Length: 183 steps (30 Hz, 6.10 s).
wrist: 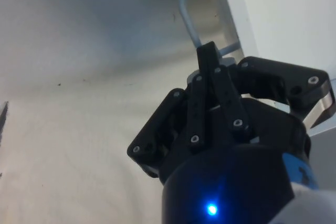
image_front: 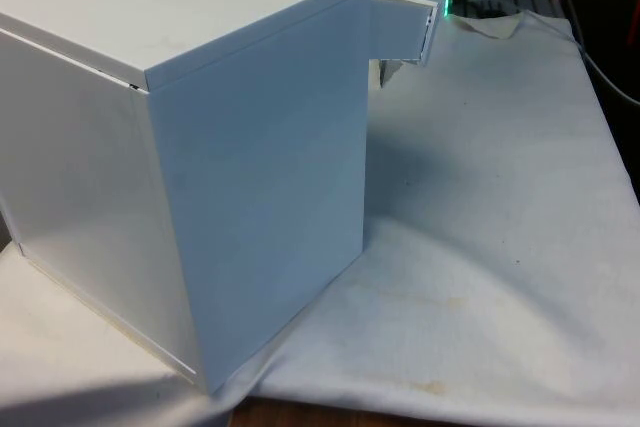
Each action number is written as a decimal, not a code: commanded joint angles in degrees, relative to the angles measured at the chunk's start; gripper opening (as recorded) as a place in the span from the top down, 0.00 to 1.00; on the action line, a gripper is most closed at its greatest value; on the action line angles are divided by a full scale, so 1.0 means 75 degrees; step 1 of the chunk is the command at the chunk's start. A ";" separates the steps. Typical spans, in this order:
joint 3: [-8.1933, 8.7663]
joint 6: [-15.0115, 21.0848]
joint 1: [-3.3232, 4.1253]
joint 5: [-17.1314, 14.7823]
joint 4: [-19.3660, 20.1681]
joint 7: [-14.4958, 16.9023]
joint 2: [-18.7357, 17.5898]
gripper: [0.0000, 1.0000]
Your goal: Open the drawer, then close it.
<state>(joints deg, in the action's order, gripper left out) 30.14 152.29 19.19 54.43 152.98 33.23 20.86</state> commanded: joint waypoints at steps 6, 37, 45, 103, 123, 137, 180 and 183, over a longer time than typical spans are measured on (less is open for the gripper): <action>0.0061 0.0313 -0.0115 0.0252 -0.0046 -0.0168 0.0023 1.00; 0.0435 0.1261 -0.0099 0.0260 -0.0160 -0.0099 -0.0069 1.00; 0.0497 0.1421 -0.0099 0.0244 -0.0183 -0.0076 -0.0092 1.00; 0.1016 0.2490 -0.0046 0.0130 -0.1199 0.0145 -0.0840 1.00; 0.1108 0.2704 -0.0046 0.0130 -0.1902 0.0115 -0.1536 1.00; 0.1123 0.2811 0.0008 0.0038 -0.2277 0.0015 -0.2086 1.00; 0.1184 0.3040 0.0015 0.0176 -0.2880 -0.0267 -0.2643 1.00; 0.1176 0.3025 0.0023 0.0191 -0.2819 -0.0260 -0.2567 1.00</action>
<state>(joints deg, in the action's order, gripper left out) 38.85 174.92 19.60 54.49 132.35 31.91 1.26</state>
